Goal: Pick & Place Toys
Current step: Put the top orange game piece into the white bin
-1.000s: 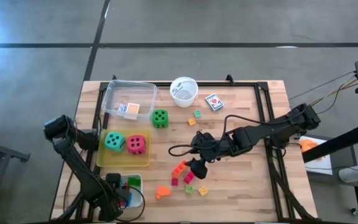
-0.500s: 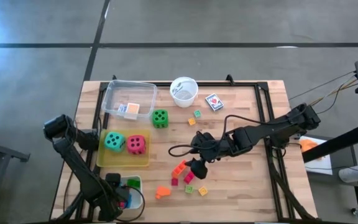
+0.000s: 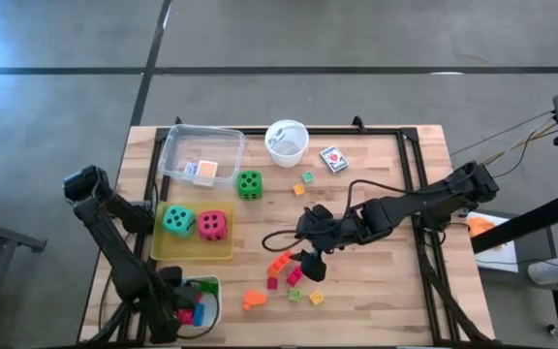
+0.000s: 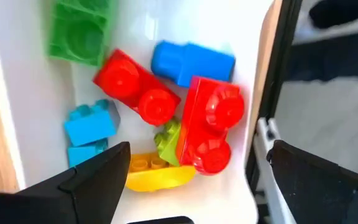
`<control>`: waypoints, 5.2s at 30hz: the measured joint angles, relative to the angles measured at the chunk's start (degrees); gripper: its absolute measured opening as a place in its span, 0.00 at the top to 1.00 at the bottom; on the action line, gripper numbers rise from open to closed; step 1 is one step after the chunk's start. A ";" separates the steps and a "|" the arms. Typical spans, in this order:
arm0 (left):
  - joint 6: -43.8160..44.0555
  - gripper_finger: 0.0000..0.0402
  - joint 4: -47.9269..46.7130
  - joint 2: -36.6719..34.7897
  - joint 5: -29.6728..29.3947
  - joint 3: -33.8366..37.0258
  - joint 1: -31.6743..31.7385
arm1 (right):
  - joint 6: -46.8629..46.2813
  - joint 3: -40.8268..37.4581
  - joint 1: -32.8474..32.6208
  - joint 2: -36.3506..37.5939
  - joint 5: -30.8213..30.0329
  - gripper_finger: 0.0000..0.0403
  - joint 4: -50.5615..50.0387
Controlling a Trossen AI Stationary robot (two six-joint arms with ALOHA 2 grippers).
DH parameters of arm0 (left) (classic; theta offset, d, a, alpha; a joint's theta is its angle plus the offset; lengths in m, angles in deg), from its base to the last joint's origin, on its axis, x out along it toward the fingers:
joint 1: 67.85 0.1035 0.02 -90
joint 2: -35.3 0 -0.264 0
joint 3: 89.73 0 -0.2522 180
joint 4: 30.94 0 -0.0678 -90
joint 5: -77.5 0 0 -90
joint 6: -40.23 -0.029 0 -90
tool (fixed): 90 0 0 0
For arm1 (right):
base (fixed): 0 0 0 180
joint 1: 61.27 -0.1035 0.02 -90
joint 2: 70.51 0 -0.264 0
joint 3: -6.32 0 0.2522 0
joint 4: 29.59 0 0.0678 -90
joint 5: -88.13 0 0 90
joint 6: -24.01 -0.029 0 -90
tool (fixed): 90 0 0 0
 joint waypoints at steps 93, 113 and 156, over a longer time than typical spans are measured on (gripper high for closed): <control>21.02 0.06 2.59 -10.36 -17.58 0.13 2.92 | 42.91 5.14 7.63 -29.46 13.59 0.44 1.88; 21.33 0.06 3.25 -10.38 -17.67 0.07 3.05 | 35.21 2.92 7.72 -28.76 16.71 0.70 4.50; -8.68 0.02 27.07 -10.34 -40.47 -1.25 11.45 | 30.26 32.13 5.29 -28.37 27.82 0.70 -5.53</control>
